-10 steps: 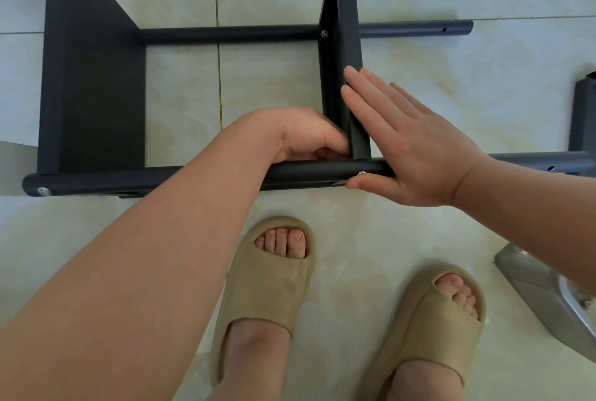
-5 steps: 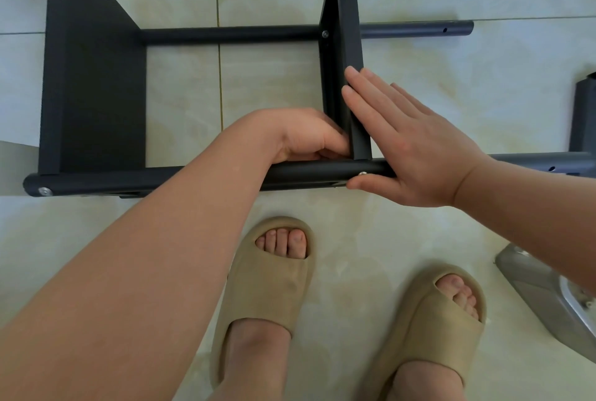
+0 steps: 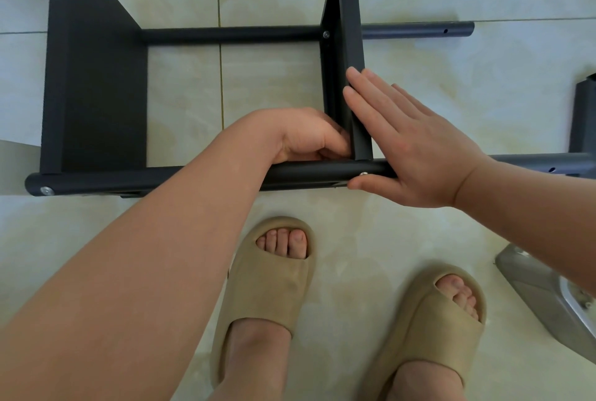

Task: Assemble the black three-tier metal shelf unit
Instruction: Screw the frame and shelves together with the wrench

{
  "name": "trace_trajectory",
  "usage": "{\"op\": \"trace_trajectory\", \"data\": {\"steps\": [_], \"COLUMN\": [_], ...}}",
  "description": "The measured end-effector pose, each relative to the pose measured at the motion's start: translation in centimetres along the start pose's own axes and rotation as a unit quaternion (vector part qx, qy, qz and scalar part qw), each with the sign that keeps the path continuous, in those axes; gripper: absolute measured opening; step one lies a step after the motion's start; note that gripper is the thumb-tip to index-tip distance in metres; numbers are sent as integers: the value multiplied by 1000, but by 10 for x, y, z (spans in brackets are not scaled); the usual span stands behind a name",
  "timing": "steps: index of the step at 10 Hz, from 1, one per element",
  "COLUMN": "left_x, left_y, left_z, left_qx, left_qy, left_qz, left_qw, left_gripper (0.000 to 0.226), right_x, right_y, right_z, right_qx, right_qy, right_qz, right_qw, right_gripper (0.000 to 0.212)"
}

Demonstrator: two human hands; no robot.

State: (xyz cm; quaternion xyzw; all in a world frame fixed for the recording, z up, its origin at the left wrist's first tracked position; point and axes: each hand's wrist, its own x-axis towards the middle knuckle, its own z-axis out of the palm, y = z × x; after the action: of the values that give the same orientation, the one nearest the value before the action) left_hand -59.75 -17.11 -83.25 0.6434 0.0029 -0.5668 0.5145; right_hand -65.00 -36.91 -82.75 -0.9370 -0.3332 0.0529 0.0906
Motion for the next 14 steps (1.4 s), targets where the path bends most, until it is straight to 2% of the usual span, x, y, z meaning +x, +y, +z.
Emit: {"op": "trace_trajectory", "data": {"steps": [2, 4, 5, 6, 7, 9, 12, 14], "left_x": [1, 1, 1, 3, 3, 3, 5, 7], "left_y": [0, 0, 1, 0, 0, 0, -1, -1], "left_z": [-2, 0, -1, -1, -1, -2, -2, -1], "left_qx": [-6, 9, -8, -13, -27, -48, -9, -21], "left_qy": [-4, 8, 2, 3, -5, -22, 16, 5], "left_qz": [-17, -3, -2, -2, 5, -2, 4, 11], "left_qw": [1000, 1000, 1000, 1000, 1000, 999, 1000, 1000], "left_gripper": [20, 11, 14, 30, 32, 16, 13, 28], "right_x": [0, 1, 0, 0, 0, 0, 0, 0], "right_y": [-1, 0, 0, 0, 0, 0, 0, 0], "right_z": [0, 0, -1, -1, -1, -1, 0, 0], "right_qx": [0, -2, -3, -1, -2, -1, 2, 2], "right_qy": [-1, -2, -2, -3, 0, 3, 2, 1], "right_qz": [1, 2, 2, 2, 1, 1, 0, 0], "right_qw": [1000, 1000, 1000, 1000, 1000, 1000, 1000, 1000], "right_gripper": [100, 101, 101, 101, 101, 100, 100, 101]}}
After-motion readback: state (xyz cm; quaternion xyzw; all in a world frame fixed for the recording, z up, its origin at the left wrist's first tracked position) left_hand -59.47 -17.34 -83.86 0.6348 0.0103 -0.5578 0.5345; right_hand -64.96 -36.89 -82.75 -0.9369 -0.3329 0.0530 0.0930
